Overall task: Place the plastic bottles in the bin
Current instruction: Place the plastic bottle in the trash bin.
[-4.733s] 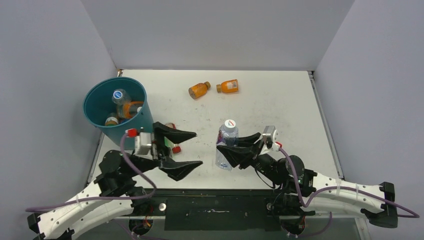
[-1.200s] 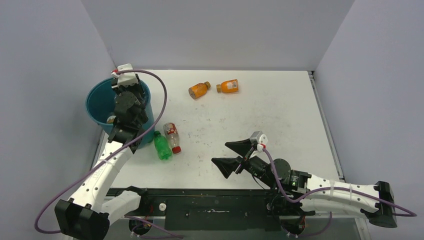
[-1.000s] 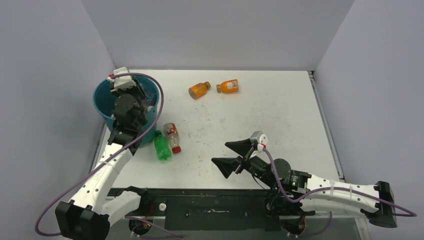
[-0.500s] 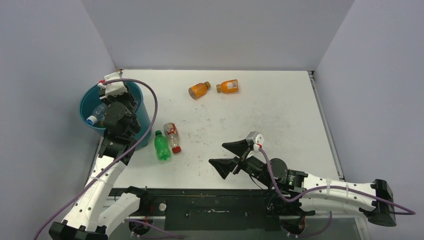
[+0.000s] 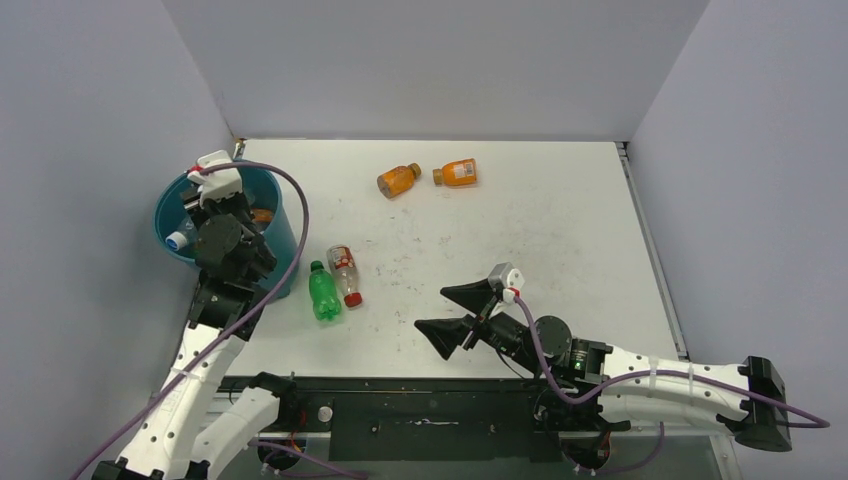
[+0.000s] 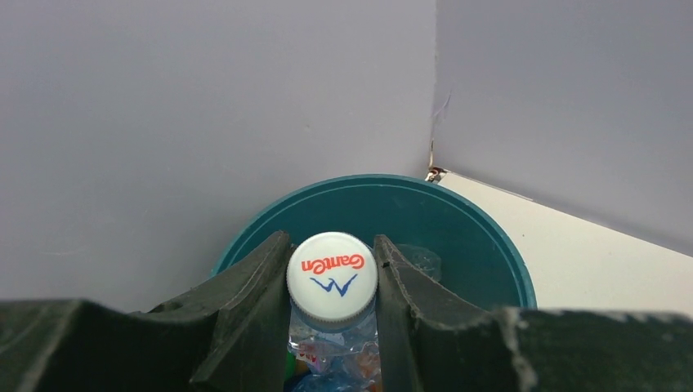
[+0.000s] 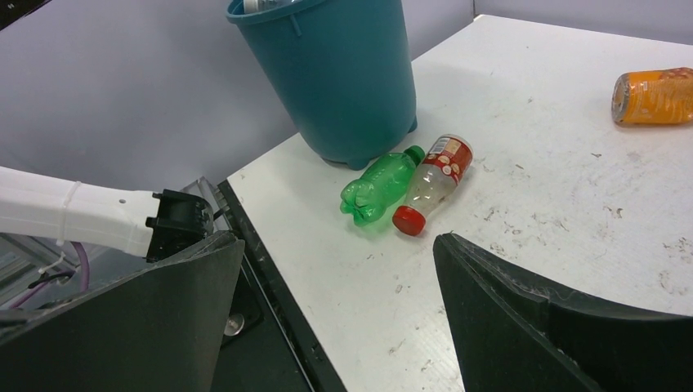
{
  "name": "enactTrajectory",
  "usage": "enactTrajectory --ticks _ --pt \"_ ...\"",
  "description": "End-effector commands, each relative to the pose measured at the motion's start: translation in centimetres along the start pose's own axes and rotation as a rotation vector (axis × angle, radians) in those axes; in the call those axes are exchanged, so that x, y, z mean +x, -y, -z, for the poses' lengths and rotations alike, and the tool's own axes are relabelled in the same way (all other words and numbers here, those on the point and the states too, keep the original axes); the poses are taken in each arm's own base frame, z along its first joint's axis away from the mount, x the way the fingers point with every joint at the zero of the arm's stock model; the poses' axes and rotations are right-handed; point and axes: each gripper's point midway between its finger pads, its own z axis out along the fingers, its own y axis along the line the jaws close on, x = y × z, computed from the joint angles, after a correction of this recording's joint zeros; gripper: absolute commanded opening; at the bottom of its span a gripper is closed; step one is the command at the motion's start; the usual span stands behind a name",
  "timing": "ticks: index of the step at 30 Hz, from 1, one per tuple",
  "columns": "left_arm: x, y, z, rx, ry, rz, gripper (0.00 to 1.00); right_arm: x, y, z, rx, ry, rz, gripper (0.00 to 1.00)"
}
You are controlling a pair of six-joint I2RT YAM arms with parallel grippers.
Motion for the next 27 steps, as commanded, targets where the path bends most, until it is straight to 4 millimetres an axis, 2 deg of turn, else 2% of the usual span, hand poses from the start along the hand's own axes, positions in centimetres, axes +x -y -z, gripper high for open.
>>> enactTrajectory --ticks 1,4,7,10,13,16,23,25,27 --pt "-1.7 0.2 -0.2 0.030 -0.010 0.028 0.00 -2.9 -1.4 -0.1 -0.048 0.094 -0.039 0.90" --pt "1.5 1.6 -0.1 0.073 -0.121 0.041 0.00 -2.9 -1.4 -0.2 -0.048 0.093 -0.038 0.90" --pt "5.9 2.9 0.5 0.089 -0.226 0.064 0.00 -2.7 -1.7 -0.6 -0.054 0.080 -0.032 0.90" --pt "9.0 2.1 1.0 0.043 -0.264 0.021 0.00 -2.5 -1.8 -0.7 -0.061 0.066 -0.031 0.90" --pt "10.1 1.3 1.3 0.035 -0.259 0.012 0.00 -2.2 -1.7 -0.7 -0.054 0.063 -0.030 0.90" --pt "9.2 0.3 1.4 0.017 -0.234 0.027 0.00 -2.2 -1.8 -0.8 -0.057 0.060 -0.027 0.90" --pt "0.3 -2.5 1.4 0.017 -0.094 0.066 0.00 -2.3 -2.2 -1.4 -0.069 0.060 -0.024 0.90" --pt "-0.6 -2.7 1.9 0.041 -0.097 0.057 0.00 -2.3 -2.4 -1.6 -0.077 0.061 -0.025 0.90" --pt "-0.6 -2.5 2.3 0.067 -0.098 0.043 0.00 -2.2 -2.6 -1.9 -0.082 0.058 -0.024 0.90"
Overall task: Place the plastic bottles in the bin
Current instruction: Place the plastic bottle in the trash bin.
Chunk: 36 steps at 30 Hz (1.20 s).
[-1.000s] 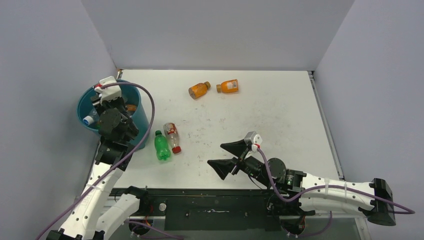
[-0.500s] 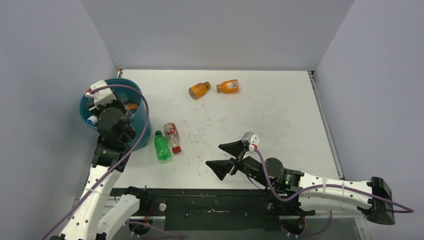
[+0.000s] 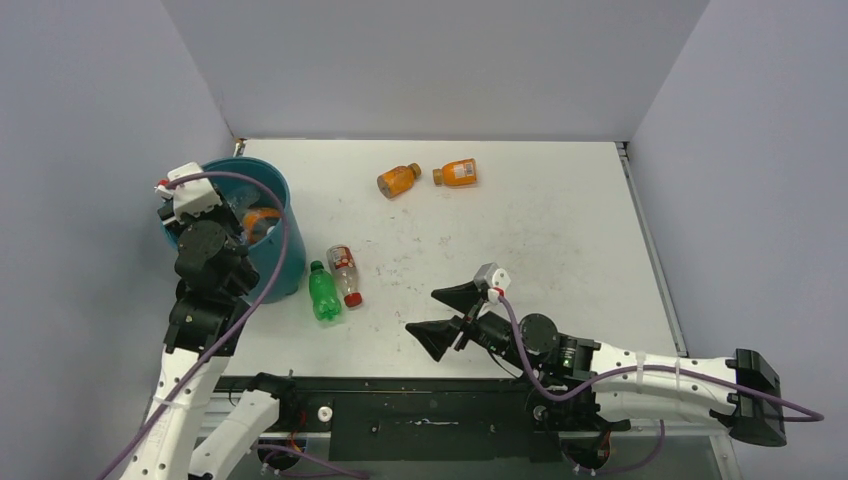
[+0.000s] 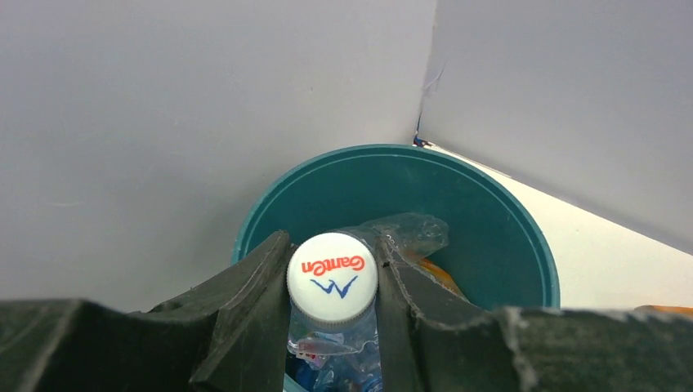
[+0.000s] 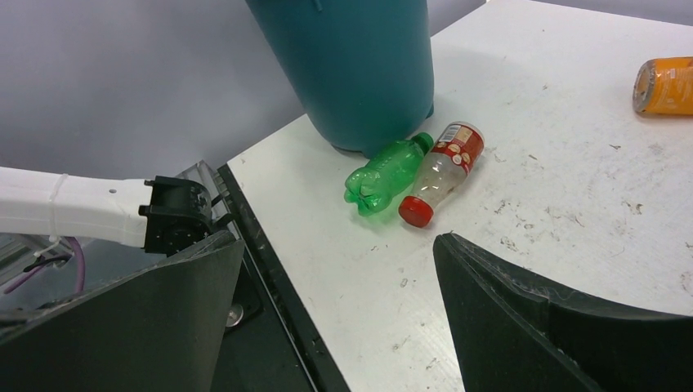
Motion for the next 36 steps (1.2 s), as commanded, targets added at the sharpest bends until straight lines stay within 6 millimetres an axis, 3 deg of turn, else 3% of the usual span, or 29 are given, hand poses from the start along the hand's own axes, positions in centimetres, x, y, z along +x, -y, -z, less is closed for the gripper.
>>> enactTrajectory --ticks 1,5,10,16,20,22,25,32,36 --pt "-1.2 -0.1 1.4 0.082 -0.006 -0.077 0.00 -3.4 -2.2 -1.0 -0.071 0.089 -0.028 0.90" --pt "2.3 2.6 1.5 0.214 -0.109 -0.202 0.00 -3.2 -2.5 -1.2 -0.081 0.078 -0.032 0.90" --pt "5.4 4.2 1.7 0.285 -0.187 -0.239 0.00 -3.2 -2.4 -1.3 -0.075 0.071 -0.027 0.90" --pt "10.8 4.4 1.1 0.221 -0.266 -0.205 0.00 -3.0 -2.4 -1.3 -0.074 0.070 -0.030 0.90" --pt "12.6 3.2 0.6 0.150 -0.257 -0.181 0.00 -3.0 -2.2 -1.0 -0.067 0.068 -0.030 0.90" --pt "11.8 2.8 0.5 0.136 -0.229 -0.161 0.00 -3.1 -2.0 -0.7 -0.062 0.072 -0.029 0.90" --pt "8.4 2.2 0.5 0.118 -0.171 -0.134 0.00 -3.5 -1.9 -0.5 -0.058 0.086 -0.032 0.90" --pt "-2.3 1.1 1.0 0.130 -0.007 -0.041 0.00 -3.7 -2.2 -0.6 -0.072 0.094 -0.036 0.90" --pt "-6.4 1.3 1.1 0.148 0.067 0.001 0.00 -3.9 -2.2 -0.3 -0.071 0.096 -0.040 0.90"
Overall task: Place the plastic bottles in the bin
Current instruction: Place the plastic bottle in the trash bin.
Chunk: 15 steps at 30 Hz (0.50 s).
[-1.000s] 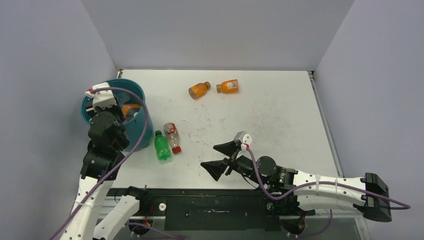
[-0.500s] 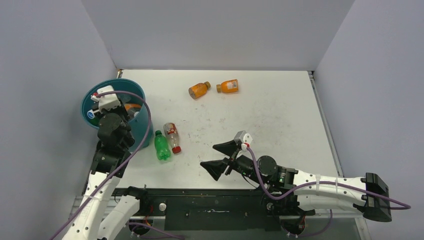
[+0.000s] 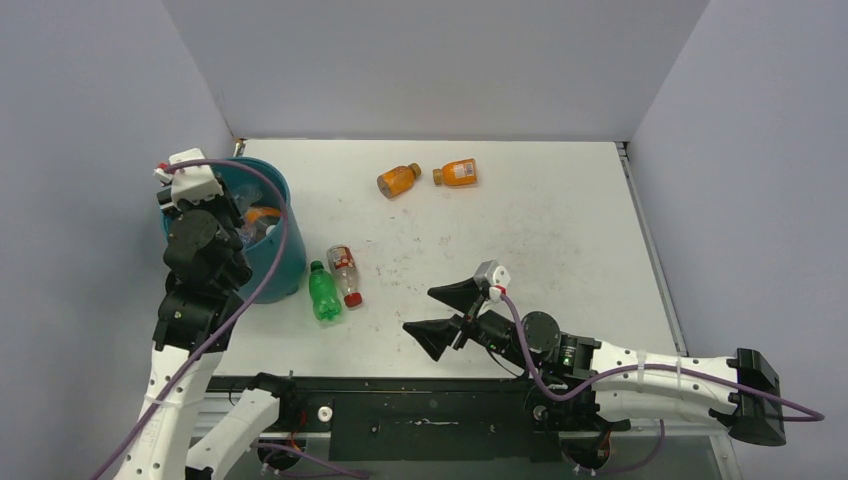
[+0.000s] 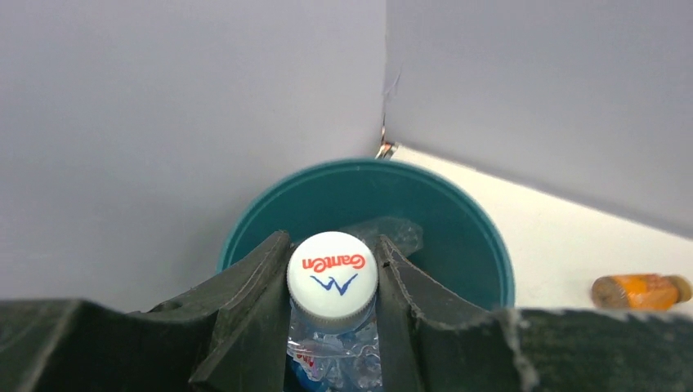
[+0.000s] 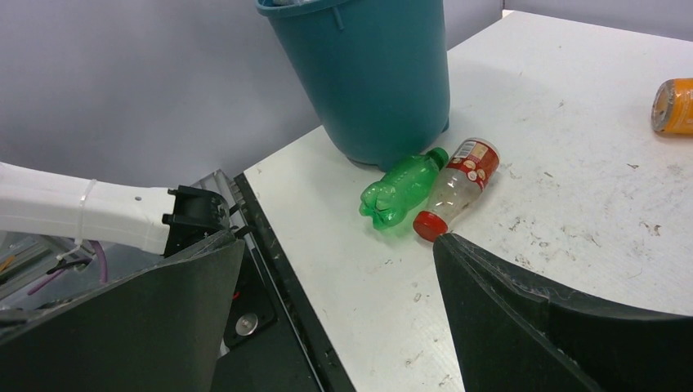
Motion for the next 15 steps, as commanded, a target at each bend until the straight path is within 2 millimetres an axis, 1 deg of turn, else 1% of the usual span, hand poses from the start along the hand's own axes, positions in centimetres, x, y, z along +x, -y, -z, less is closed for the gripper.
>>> enactTrajectory --ticks 1,3,5,9,15 --pt "-5.9 -0.5 0.8 0.026 0.119 0.056 0.00 -2.9 -1.1 0.2 -0.031 0.081 -0.032 0.90" --pt "-7.0 -0.1 0.5 0.038 0.162 0.081 0.00 -2.9 -0.9 0.4 -0.024 0.083 -0.035 0.90" --pt "-7.4 0.5 -0.1 0.039 0.186 0.081 0.00 -2.8 -0.8 0.5 -0.018 0.082 -0.034 0.90" --pt "-7.0 1.9 -2.2 -0.002 0.217 0.065 0.00 -2.3 -0.7 0.2 -0.017 0.068 -0.028 0.90" --pt "-7.1 3.3 -4.7 -0.028 0.350 0.069 0.00 -2.1 -1.1 -0.4 -0.033 0.052 -0.014 0.90"
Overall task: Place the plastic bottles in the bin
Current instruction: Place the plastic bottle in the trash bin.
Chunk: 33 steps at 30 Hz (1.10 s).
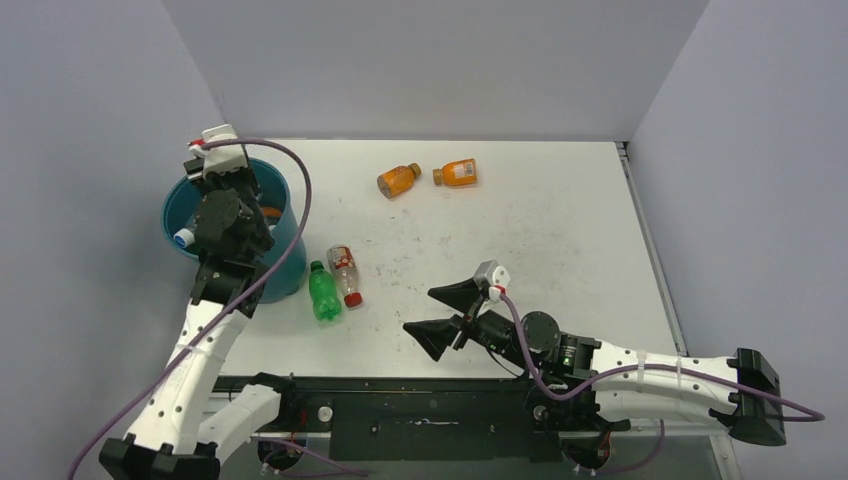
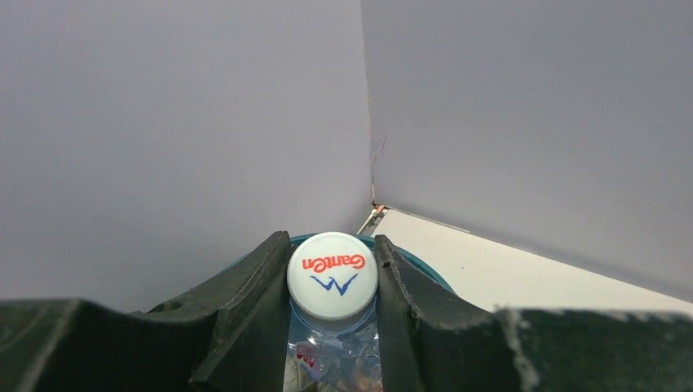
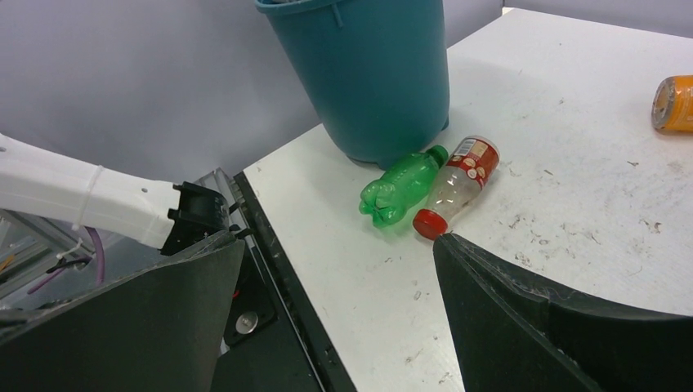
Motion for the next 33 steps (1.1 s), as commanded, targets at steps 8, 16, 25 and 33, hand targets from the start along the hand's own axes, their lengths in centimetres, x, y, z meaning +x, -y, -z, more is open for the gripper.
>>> enactTrajectory --ticks 8,16,25,33 --pt "-1.3 0.9 -3.4 -0.079 0.260 -0.035 0.00 -0.2 -0.9 0.0 -0.042 0.028 -0.041 0.90" --pt "5.4 0.4 -4.6 -0.123 0.126 0.023 0.00 -0.1 -1.1 0.0 -0.058 0.023 -0.033 0.90" --pt "9.7 -1.9 -3.7 -0.159 0.003 0.188 0.00 -1.0 -0.9 1.1 -0.058 0.067 -0.055 0.90" --pt "7.5 -3.5 -2.1 -0.172 -0.006 0.242 0.75 -1.7 -1.4 1.4 -0.079 0.079 -0.068 0.90"
